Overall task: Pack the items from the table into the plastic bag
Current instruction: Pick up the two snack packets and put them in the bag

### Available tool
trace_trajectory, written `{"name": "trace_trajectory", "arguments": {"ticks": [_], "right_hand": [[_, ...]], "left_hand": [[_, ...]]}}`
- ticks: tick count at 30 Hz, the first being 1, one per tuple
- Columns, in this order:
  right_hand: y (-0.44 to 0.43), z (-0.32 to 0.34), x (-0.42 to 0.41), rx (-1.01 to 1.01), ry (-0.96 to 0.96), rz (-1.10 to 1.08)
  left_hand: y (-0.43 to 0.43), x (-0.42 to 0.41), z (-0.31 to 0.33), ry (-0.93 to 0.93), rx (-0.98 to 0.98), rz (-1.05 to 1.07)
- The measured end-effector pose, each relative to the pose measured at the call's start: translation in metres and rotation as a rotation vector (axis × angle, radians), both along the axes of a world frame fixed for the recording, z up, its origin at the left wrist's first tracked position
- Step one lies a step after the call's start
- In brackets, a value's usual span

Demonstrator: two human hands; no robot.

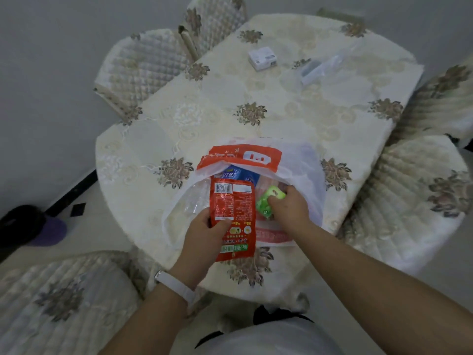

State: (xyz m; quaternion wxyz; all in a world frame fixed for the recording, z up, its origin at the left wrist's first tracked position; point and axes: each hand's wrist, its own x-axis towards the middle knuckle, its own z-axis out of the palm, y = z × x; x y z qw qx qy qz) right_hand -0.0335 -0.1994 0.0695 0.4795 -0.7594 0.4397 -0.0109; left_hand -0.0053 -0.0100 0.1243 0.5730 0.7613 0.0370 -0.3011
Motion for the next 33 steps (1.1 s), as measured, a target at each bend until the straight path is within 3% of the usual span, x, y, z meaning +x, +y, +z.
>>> {"name": "trace_trajectory", "arguments": {"ticks": [8,15,18,22,24,27,33], "right_hand": [[-0.021,0.006,0.031,0.099,-0.006,-0.05],[-0.028,0.034,0.0,0.019,-0.143,0.294],[-0.035,0.041,-0.018,-0.16,-0.063,0.395],[-0.049,0.037,-0.031,-0.643,-0.071,0.421],[-0.057,0.027,-0.032,-0.733,-0.012,0.481],[-0.061,0.015,-0.029,-0.689,0.082,0.51],[-0.062,0.027,-0.02,-0.532,-0.001,0.251]], "left_hand": [[-0.019,0.011,-0.004,0.007,0.031,0.047],[-0.041,0.018,-0.006,-0.011,0.018,-0.055],[-0.049,0.018,-0.006,-0.018,0.03,-0.134],[-0.059,0.017,-0.011,0.001,0.053,-0.207],[-0.061,0.015,-0.015,0.022,0.059,-0.217],[-0.061,0.012,-0.021,0.052,0.073,-0.243],[-0.076,0.015,-0.03,0.071,0.06,-0.264]]}}
